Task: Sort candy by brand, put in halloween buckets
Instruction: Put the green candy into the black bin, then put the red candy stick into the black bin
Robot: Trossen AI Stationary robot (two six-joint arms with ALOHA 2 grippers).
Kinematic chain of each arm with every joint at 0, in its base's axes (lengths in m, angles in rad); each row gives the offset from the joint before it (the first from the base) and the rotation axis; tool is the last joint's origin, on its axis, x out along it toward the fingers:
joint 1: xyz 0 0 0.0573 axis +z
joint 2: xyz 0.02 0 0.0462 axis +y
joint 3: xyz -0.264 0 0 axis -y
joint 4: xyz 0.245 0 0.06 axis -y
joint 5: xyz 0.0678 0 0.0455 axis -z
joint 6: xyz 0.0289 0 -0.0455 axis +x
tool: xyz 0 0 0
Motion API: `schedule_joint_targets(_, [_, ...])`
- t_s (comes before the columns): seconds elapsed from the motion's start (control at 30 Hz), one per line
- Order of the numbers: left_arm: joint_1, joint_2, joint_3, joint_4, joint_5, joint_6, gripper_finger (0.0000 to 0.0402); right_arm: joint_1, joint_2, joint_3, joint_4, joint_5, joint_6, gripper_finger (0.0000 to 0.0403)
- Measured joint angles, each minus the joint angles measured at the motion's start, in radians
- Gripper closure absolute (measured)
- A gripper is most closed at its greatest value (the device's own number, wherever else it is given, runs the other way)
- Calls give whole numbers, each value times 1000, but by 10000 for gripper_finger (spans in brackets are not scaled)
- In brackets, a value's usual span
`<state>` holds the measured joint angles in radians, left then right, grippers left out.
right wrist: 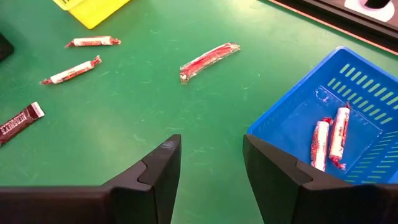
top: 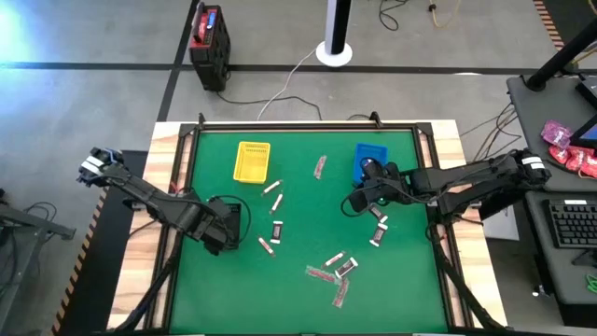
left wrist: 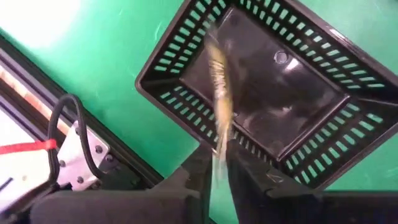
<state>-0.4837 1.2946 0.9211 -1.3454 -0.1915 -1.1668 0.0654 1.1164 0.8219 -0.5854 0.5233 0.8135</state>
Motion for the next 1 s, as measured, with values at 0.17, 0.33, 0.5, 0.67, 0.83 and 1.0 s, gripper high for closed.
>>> schedule_joint_targets(0.17, [1,-2,0,0,-7,-4,324,0,0,0,0,0,0,236])
schedule_joint_targets(0.33, [0,-10,0,25,-73,70,290,0,0,0,25,-8,-8,236])
schedule_joint_targets(0.5, [-19,-46,0,279,-110,391,282,2,0,0,172,-151,-49,237])
schedule_joint_targets(0.67, [-57,-105,0,609,-113,870,290,23,41,29,249,-317,4,247])
schedule_joint_targets(0.83, [-55,-192,0,753,-125,1121,298,86,180,101,240,-451,-74,258])
schedule_joint_targets(1.0, [-53,-281,-1,745,-227,1161,300,171,336,225,85,-498,-317,257])
